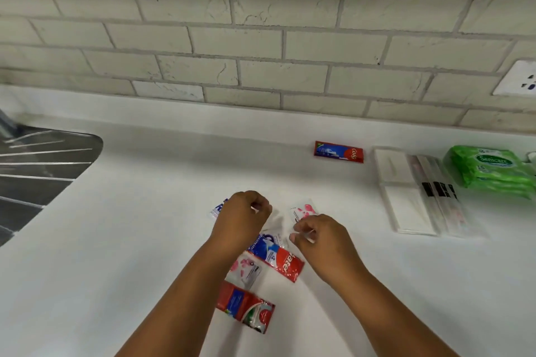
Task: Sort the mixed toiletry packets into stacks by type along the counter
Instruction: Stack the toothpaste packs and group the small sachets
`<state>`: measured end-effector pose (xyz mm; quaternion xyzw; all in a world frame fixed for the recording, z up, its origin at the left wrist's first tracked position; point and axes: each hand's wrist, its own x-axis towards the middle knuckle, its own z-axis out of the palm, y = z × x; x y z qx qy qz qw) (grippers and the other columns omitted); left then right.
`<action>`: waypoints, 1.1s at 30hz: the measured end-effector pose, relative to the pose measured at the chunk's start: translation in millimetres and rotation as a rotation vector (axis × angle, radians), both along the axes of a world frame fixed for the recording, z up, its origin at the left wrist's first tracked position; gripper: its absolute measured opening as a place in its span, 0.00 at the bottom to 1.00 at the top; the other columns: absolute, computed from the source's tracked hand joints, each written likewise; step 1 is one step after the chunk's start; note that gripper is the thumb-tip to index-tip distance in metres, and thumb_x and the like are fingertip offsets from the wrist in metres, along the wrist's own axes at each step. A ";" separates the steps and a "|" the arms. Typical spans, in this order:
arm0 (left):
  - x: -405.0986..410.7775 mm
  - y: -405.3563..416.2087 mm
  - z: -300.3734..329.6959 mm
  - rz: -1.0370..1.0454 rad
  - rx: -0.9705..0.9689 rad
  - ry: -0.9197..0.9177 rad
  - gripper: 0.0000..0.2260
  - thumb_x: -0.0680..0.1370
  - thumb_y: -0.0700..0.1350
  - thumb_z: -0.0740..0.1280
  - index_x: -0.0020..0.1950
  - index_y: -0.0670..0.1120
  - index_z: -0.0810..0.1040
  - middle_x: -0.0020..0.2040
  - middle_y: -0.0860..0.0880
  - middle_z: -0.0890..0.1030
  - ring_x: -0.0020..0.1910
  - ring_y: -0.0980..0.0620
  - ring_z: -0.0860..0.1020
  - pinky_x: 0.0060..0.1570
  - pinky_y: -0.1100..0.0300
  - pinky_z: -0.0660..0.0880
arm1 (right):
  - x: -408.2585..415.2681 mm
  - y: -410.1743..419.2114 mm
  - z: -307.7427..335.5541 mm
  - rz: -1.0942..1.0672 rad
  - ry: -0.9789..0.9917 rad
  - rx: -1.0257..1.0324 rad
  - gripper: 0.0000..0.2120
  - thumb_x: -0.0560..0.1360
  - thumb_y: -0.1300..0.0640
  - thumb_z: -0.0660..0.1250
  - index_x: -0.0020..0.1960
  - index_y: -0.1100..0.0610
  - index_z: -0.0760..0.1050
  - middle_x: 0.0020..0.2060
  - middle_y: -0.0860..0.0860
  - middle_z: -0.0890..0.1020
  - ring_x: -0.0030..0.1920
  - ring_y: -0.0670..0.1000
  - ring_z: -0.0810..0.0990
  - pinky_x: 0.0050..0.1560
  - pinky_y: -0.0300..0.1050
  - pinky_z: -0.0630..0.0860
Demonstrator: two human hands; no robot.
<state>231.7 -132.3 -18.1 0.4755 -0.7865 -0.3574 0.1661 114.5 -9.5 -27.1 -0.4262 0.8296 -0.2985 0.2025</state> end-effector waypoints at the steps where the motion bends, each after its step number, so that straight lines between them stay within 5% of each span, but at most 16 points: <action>1: 7.4 4.4 -4.4 0.003 0.003 -0.042 0.10 0.78 0.51 0.66 0.57 0.49 0.79 0.56 0.52 0.81 0.49 0.56 0.80 0.40 0.66 0.75 | 5.1 4.8 -4.2 0.016 -0.009 0.016 0.15 0.75 0.49 0.68 0.60 0.53 0.78 0.60 0.49 0.80 0.57 0.47 0.79 0.56 0.37 0.74; 7: 31.3 23.0 -28.7 0.063 -0.114 -0.239 0.24 0.76 0.57 0.67 0.68 0.49 0.72 0.65 0.48 0.75 0.61 0.50 0.74 0.60 0.54 0.75 | 22.8 18.8 -20.9 0.042 -0.007 0.083 0.23 0.73 0.46 0.70 0.66 0.53 0.72 0.61 0.50 0.74 0.61 0.47 0.74 0.58 0.41 0.77; 15: 34.6 33.6 -33.2 0.063 -0.149 -0.366 0.30 0.72 0.65 0.66 0.68 0.50 0.71 0.67 0.48 0.72 0.65 0.50 0.69 0.60 0.55 0.71 | 29.8 19.1 -23.6 0.058 0.114 0.137 0.25 0.72 0.43 0.70 0.66 0.50 0.74 0.61 0.50 0.74 0.60 0.48 0.74 0.59 0.39 0.74; 23: 34.6 35.5 -26.4 0.082 -0.020 -0.149 0.19 0.73 0.57 0.71 0.57 0.53 0.68 0.59 0.50 0.78 0.49 0.55 0.78 0.44 0.63 0.75 | 24.2 18.5 -29.4 0.055 0.079 0.108 0.18 0.71 0.45 0.71 0.57 0.50 0.74 0.57 0.49 0.76 0.54 0.46 0.75 0.52 0.38 0.77; 28: 24.2 25.6 -16.4 0.064 0.064 -0.003 0.10 0.78 0.48 0.67 0.55 0.51 0.68 0.59 0.47 0.78 0.49 0.54 0.77 0.35 0.66 0.74 | 8.1 14.2 -25.6 0.042 -0.140 0.068 0.12 0.71 0.51 0.74 0.48 0.53 0.73 0.46 0.48 0.81 0.48 0.46 0.80 0.42 0.40 0.78; 33: 0.6 3.4 2.0 0.065 0.110 0.150 0.05 0.78 0.43 0.67 0.52 0.48 0.72 0.51 0.48 0.80 0.46 0.51 0.79 0.33 0.63 0.74 | -27.1 1.3 -7.4 -0.034 -0.381 -0.079 0.10 0.68 0.59 0.76 0.46 0.55 0.76 0.36 0.49 0.78 0.34 0.45 0.75 0.33 0.38 0.70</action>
